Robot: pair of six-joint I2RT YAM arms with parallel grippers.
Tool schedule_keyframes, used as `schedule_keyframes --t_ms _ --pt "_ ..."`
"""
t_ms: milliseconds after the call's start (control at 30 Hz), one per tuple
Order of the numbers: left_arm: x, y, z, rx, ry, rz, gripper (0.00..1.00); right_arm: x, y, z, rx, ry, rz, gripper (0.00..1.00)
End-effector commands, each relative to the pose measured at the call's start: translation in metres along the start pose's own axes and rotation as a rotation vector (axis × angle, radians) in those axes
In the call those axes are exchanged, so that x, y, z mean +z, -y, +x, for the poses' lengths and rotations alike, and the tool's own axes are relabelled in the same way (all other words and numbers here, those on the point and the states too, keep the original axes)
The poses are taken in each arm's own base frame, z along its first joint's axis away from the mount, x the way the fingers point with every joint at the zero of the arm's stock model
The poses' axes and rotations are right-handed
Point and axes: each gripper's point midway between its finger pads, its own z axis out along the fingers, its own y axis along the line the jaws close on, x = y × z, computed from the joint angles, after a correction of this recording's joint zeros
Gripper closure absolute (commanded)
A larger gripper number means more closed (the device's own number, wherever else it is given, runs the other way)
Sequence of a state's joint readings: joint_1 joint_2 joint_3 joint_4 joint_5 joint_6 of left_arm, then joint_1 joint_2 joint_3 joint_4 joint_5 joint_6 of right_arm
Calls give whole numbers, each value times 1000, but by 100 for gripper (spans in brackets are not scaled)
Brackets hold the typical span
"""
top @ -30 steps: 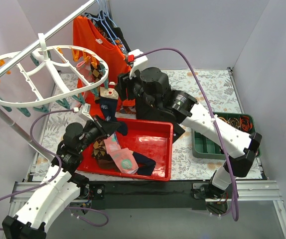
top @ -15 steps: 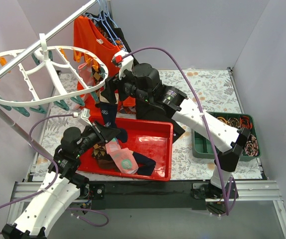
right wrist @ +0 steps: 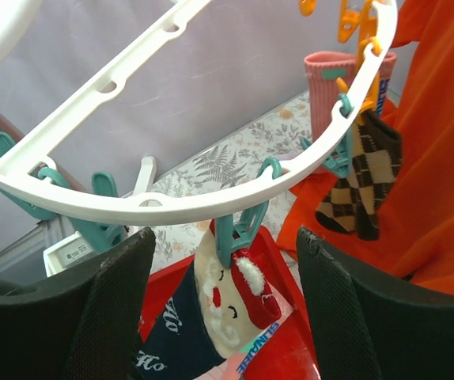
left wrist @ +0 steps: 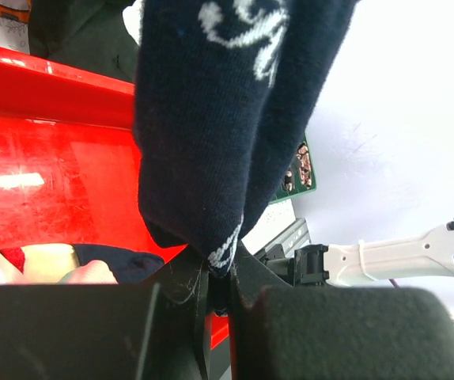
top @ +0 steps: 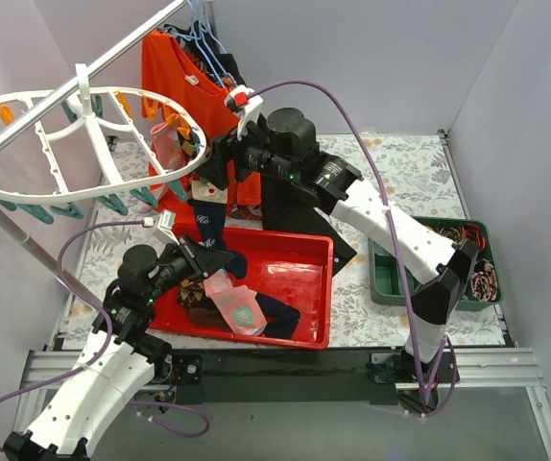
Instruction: Remove the socks clipped to the hanger
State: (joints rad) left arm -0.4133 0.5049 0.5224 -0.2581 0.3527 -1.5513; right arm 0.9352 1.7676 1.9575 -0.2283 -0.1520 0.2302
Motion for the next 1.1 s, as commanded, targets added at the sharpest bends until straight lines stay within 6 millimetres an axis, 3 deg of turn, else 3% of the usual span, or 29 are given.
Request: schedule_keyframes --t_ms 0,300,733,833,1067 --pt "-5 14 -3 5 -10 29 100 13 -16 -3 8 17 -112 23" --pt "-7 19 -4 6 -17 38 100 26 -12 0 23 14 -127 29" --pt "-13 7 8 -15 -39 14 100 30 -2 -6 49 38 -93 38" --pt "-16 5 10 -16 -40 7 100 29 -1 -8 65 44 -86 46" --pt "-19 -3 16 -22 -55 -22 100 31 -2 -7 89 42 -94 89"
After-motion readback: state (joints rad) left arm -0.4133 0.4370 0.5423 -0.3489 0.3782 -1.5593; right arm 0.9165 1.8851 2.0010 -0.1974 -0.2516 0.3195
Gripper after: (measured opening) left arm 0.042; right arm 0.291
